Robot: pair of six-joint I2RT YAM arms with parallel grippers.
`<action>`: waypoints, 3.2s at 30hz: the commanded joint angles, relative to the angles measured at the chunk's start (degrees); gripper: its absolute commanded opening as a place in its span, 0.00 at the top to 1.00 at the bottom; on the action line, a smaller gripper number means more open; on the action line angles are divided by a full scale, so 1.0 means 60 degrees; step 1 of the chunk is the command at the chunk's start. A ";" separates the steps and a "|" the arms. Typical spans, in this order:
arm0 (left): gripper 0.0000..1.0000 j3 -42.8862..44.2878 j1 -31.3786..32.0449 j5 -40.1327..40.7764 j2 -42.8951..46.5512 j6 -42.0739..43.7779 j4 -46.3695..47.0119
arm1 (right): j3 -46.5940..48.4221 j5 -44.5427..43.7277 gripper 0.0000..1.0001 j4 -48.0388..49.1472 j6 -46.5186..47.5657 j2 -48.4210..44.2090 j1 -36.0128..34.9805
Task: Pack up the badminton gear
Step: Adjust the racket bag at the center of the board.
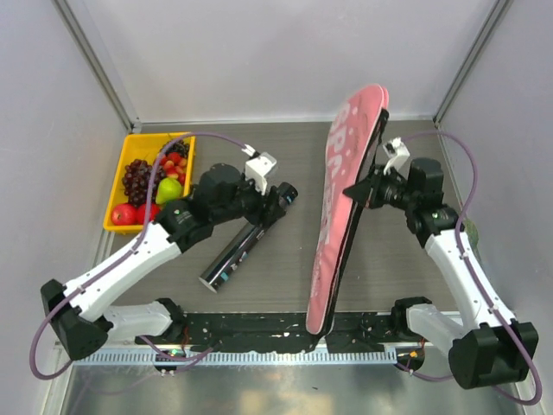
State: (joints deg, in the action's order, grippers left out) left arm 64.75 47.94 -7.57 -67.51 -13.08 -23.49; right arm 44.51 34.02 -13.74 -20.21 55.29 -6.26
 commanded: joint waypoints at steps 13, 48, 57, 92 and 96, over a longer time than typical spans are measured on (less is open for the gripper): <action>0.33 0.2568 -0.2318 0.0080 0.1494 0.5474 -0.1054 | 0.7519 0.2153 0.94 -0.4783 0.6832 0.3177 -0.0347; 0.02 0.4592 -0.3259 -0.3920 0.2549 0.8833 -0.7218 | 0.2689 -0.2022 0.95 -0.1812 1.4675 -0.0849 -0.4816; 0.03 0.2071 -0.1942 -0.2744 0.2974 0.7381 -0.5654 | 0.2060 -0.1920 0.95 -0.1929 1.5451 -0.1406 -0.4933; 0.07 0.3462 -0.1809 -0.3555 0.2257 0.6693 -0.7057 | 0.0902 -0.2828 0.95 -0.0187 1.6727 -0.1948 -0.5270; 0.12 0.2775 -0.1795 -0.3251 0.2213 0.6429 -0.6912 | 0.0799 -0.2755 0.95 0.0165 1.6815 -0.2022 -0.5284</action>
State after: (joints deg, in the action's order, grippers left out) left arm 84.53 36.80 -25.39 -54.41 28.56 -65.39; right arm 47.99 17.98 -24.64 78.37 45.58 -37.52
